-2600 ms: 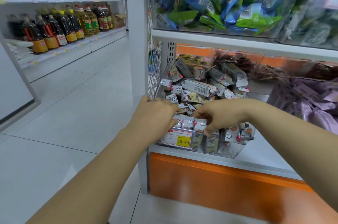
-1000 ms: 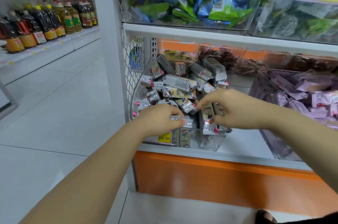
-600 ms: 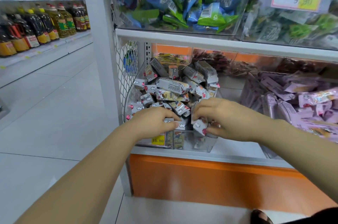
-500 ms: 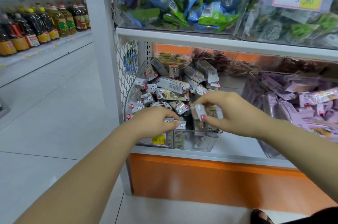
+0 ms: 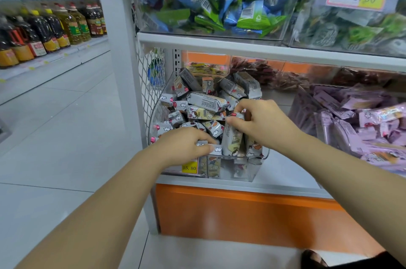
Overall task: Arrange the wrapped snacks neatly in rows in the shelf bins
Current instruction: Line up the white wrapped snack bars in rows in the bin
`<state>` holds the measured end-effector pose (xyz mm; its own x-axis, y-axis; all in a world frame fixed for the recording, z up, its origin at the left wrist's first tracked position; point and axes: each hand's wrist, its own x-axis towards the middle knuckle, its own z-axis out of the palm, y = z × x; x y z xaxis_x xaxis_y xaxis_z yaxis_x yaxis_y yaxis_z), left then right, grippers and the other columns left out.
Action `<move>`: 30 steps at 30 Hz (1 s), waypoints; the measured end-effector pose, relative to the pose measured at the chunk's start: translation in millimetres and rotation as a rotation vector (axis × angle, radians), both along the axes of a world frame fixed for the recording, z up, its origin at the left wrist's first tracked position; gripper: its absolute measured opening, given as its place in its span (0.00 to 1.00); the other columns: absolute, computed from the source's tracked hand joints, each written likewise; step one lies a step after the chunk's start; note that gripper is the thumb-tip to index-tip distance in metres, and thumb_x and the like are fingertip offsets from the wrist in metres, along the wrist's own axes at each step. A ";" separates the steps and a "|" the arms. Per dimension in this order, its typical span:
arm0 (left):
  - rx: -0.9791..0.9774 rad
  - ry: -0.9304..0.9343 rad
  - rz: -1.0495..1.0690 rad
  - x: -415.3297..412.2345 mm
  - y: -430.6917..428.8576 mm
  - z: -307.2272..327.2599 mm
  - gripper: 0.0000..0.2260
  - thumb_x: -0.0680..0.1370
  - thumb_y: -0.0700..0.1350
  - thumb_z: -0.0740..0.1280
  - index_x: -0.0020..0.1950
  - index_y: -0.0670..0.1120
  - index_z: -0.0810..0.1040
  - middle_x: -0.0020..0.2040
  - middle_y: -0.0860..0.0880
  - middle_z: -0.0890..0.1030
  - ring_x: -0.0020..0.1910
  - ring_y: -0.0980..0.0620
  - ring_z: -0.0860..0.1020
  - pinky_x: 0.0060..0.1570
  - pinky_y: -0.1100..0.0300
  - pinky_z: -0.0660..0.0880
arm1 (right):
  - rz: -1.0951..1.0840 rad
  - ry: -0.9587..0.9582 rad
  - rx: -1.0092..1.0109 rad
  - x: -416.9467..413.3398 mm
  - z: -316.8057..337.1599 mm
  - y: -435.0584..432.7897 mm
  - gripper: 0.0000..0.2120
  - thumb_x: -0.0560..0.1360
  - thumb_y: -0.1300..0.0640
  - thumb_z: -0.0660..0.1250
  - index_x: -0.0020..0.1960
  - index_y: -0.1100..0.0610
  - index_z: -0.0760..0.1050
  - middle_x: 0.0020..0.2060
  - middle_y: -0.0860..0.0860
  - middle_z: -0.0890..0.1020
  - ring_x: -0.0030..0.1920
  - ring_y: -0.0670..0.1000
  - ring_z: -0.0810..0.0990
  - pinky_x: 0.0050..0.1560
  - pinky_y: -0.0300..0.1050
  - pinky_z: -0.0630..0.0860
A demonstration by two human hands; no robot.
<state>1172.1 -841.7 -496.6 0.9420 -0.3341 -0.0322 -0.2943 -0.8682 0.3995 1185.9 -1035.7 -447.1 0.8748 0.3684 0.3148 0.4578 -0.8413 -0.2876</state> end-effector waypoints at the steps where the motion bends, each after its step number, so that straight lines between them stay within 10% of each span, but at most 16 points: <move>1: 0.002 -0.007 -0.003 -0.8 -0.3 1.1 0.12 0.79 0.57 0.60 0.62 0.62 0.76 0.32 0.59 0.71 0.31 0.61 0.68 0.35 0.62 0.66 | 0.000 0.031 -0.046 3.0 1.3 0.8 0.13 0.74 0.43 0.66 0.44 0.54 0.73 0.29 0.48 0.76 0.34 0.51 0.76 0.32 0.43 0.67; 10: 0.034 -0.009 -0.008 -1.7 0.4 -0.6 0.13 0.80 0.58 0.58 0.61 0.61 0.76 0.34 0.53 0.75 0.29 0.58 0.68 0.33 0.61 0.66 | 0.102 0.184 -0.413 -5.5 -21.9 4.1 0.16 0.76 0.42 0.62 0.41 0.53 0.79 0.37 0.50 0.82 0.38 0.51 0.78 0.38 0.44 0.73; 17: 0.141 -0.027 -0.055 -1.8 -2.2 0.2 0.16 0.81 0.58 0.54 0.68 0.60 0.71 0.63 0.55 0.76 0.56 0.52 0.74 0.47 0.58 0.70 | 0.233 0.341 -0.500 1.7 -10.4 -3.8 0.19 0.80 0.51 0.57 0.34 0.59 0.71 0.38 0.59 0.78 0.41 0.56 0.74 0.49 0.54 0.72; 23: 0.127 -0.130 -0.021 -10.9 -3.6 8.6 0.16 0.81 0.57 0.56 0.67 0.60 0.72 0.50 0.55 0.80 0.46 0.55 0.73 0.42 0.60 0.68 | 0.208 0.050 -0.109 -18.3 1.2 -37.7 0.12 0.77 0.58 0.64 0.59 0.52 0.79 0.53 0.48 0.79 0.51 0.47 0.74 0.56 0.43 0.69; 30: -0.016 -0.180 -0.017 -16.9 -23.1 15.3 0.15 0.79 0.54 0.61 0.65 0.57 0.75 0.61 0.59 0.78 0.57 0.58 0.75 0.57 0.57 0.74 | 0.273 -0.090 -0.328 -20.1 -38.5 -65.8 0.23 0.65 0.49 0.73 0.60 0.49 0.77 0.55 0.51 0.77 0.60 0.56 0.74 0.63 0.52 0.65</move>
